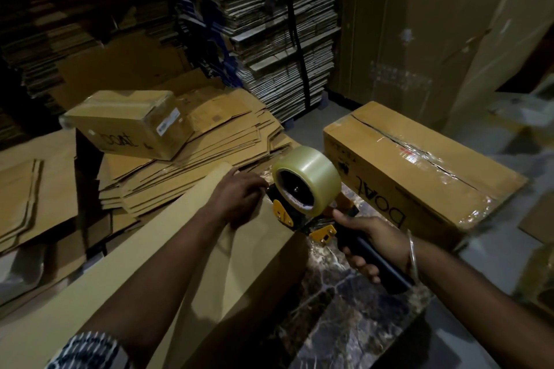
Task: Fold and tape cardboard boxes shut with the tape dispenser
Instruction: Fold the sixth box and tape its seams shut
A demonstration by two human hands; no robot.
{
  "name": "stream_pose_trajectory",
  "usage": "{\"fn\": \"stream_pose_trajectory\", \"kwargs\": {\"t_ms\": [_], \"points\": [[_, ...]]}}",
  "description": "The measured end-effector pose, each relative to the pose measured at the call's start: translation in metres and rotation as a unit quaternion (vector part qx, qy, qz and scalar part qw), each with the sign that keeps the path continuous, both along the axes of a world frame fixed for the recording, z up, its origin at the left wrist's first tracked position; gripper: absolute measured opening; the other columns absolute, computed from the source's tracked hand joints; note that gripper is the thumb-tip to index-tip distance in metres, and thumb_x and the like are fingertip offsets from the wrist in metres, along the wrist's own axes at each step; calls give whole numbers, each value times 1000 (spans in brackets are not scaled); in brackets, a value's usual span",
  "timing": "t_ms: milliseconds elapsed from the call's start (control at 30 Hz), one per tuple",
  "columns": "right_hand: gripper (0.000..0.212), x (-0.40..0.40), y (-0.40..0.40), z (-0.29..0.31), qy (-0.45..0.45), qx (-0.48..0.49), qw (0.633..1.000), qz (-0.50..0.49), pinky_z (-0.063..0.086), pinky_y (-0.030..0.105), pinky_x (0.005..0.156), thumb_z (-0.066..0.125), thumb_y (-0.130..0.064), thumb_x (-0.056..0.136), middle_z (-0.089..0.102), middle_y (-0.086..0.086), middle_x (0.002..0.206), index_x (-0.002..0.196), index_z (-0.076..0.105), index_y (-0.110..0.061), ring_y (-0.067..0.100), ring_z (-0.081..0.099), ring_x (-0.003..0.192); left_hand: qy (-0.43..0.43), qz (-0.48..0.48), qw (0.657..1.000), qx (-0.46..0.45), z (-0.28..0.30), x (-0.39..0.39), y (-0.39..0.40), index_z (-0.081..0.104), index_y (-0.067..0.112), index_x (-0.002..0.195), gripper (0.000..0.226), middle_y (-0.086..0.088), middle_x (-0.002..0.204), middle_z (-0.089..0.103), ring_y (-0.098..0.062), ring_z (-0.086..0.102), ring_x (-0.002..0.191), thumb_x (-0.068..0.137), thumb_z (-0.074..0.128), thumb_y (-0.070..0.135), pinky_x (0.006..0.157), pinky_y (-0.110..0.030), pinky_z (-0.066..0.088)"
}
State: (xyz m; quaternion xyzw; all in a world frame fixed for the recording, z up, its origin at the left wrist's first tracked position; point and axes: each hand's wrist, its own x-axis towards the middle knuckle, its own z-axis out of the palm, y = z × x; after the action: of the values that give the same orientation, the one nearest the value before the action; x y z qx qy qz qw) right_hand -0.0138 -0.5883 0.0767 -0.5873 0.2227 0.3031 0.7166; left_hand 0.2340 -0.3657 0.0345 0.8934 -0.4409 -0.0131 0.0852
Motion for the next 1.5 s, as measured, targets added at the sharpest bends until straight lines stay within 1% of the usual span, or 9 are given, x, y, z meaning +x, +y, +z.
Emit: {"fn": "stream_pose_trajectory", "kwargs": {"t_ms": [133,267,400,600,833,967,1100,1300,1500], "points": [[64,7,3,2,14,2,1000,-1,28,23,38,54,-76,73,38,4,57,66,49,-13,15,33,36,15,-1,1000,6,8,3,6,68,32,118,64,10,118,64,-12,55,112,82,29,68,106,-43,32],[64,21,5,4,19,-1,1000,16,30,22,37,54,-76,73,39,3,55,67,48,-13,14,36,34,9,7,1000,10,8,10,10,69,35,117,59,13,118,63,-10,54,111,83,33,68,98,-43,40],[66,36,10,6,29,-28,999,21,29,21,39,53,-80,72,40,1,56,67,48,-14,14,34,37,-1,41,998,47,15,11,14,66,37,122,52,12,126,61,-13,50,124,87,38,63,111,-53,27],[68,39,10,4,38,-38,998,23,27,21,41,57,-82,65,40,2,57,65,49,-14,14,33,38,6,56,997,43,23,11,25,65,38,124,76,15,133,60,-14,41,136,82,16,79,112,-69,12],[64,9,3,-13,9,25,1000,-6,23,24,36,54,-75,73,35,4,56,66,46,-12,14,30,34,14,87,994,65,18,12,22,65,41,120,52,20,135,58,-13,37,141,92,31,70,109,-75,6],[68,7,5,-24,-4,27,1000,-5,24,26,38,64,-78,73,35,5,57,63,48,-13,16,30,36,-30,94,993,71,20,-7,14,50,38,142,42,13,149,49,-17,30,147,103,41,49,115,-67,0],[63,5,5,-28,-13,35,999,-7,23,30,44,61,-75,71,35,5,59,65,48,-13,17,30,39,48,37,998,-26,19,-35,-2,61,24,130,32,1,127,63,-13,51,109,99,55,19,111,-44,30],[58,11,1,-35,-35,44,998,-6,26,30,45,59,-71,77,38,6,58,60,56,-15,17,34,37,92,41,994,-46,3,-26,-1,69,27,120,24,5,130,65,-14,53,124,100,55,27,123,-49,11],[54,19,9,-43,-31,58,998,-23,20,26,43,58,-69,74,36,4,55,71,51,-15,15,29,35,85,69,993,-43,0,-11,7,70,34,105,35,7,101,71,-21,61,101,90,46,54,112,-56,29]]}}
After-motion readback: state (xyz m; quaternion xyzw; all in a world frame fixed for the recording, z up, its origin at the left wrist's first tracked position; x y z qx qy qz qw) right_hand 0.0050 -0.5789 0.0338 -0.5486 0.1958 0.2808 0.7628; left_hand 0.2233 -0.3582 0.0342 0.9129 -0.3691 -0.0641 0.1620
